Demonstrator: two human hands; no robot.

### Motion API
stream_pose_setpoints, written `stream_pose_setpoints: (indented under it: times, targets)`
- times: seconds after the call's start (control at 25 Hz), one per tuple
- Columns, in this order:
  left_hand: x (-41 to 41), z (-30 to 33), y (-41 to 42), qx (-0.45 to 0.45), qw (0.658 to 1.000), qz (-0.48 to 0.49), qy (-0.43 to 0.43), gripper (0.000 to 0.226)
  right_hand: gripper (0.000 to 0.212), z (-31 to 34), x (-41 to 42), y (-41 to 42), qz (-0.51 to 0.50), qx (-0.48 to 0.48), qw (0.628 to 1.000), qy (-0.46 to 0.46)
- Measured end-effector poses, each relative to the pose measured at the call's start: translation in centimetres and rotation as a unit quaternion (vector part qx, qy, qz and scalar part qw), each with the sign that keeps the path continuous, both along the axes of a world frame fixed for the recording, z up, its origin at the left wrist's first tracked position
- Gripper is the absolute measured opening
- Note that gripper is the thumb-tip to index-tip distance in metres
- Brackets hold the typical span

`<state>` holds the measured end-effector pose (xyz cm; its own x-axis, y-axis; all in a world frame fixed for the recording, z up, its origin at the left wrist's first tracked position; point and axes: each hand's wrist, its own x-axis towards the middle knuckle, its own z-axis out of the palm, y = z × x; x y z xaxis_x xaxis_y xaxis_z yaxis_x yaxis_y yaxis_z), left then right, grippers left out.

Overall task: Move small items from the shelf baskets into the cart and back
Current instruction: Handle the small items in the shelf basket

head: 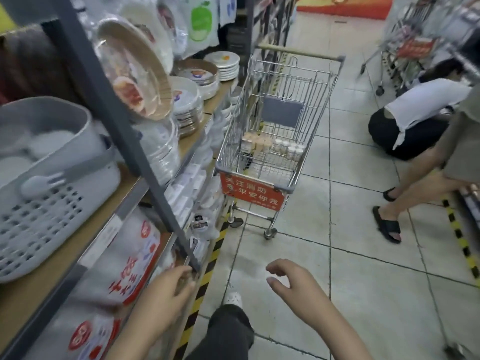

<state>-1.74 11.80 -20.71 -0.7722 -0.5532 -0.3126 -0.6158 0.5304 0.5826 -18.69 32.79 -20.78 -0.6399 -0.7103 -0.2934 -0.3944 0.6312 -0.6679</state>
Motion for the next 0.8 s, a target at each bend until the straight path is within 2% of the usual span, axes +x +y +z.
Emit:
stream_pose_setpoints:
  times: [0.16, 0.28, 0.44, 0.6, 0.8]
  targets:
    - [-9.3, -0.6, -4.8, -0.008, 0.999, -0.031, -0.022, 0.033, 0.023, -0.2, -7.7, -4.1, -0.035, 0.006, 0.999, -0.01]
    - [-18.0, -0.3, -7.1, -0.006, 0.995, -0.091, -0.038, 0.035, 0.021, -0.6, -13.5, -5.3, -0.091, 0.002, 0.996, -0.023]
    - [-28.9, 0.1, -8.1, 0.008, 0.991, -0.133, -0.021, 0.036, 0.014, -1.4, -20.9, -5.6, -0.141, 0.006, 0.989, -0.052]
    - [-38.3, -0.6, -9.1, 0.017, 0.99, -0.142, -0.016, 0.029, 0.014, -2.7, -29.6, -7.0, -0.151, 0.023, 0.987, -0.056]
    - [-45.7, -3.0, -12.6, 0.049, 0.992, -0.11, -0.042, 0.035, 0.014, -4.2, -39.9, -11.9, -0.11, 0.037, 0.992, -0.055]
